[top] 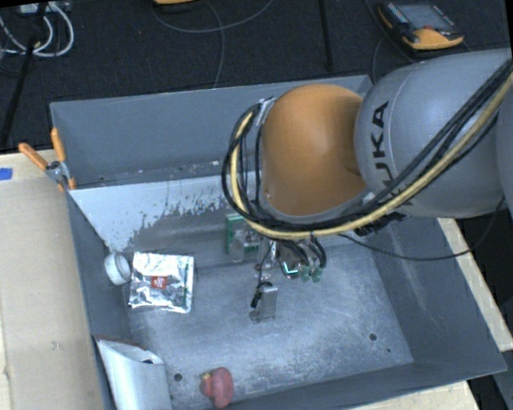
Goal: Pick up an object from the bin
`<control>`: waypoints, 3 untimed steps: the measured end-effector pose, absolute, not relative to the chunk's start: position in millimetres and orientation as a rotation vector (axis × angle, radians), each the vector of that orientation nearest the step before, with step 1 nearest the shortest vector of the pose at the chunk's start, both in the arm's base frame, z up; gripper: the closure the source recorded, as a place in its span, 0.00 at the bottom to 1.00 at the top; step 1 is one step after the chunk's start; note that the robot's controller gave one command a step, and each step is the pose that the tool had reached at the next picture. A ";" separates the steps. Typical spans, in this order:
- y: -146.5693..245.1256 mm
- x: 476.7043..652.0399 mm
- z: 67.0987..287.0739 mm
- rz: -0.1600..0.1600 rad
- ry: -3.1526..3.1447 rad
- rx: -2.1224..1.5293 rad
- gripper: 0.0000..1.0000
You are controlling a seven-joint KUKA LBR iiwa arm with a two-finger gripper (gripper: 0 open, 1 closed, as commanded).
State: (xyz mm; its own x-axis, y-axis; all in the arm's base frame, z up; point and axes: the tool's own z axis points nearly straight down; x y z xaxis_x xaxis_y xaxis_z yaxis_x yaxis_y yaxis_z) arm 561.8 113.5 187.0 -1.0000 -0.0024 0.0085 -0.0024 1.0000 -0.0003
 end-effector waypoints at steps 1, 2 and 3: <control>188.1 579.0 64.9 -0.001 -3.135 -0.030 0.00; 186.0 581.2 69.3 -0.001 -3.141 -0.038 1.00; 185.0 576.8 125.1 -0.003 -3.145 -0.055 1.00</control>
Offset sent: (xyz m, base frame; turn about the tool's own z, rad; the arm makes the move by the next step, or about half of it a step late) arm 0.0196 0.0721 -0.1170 0.0254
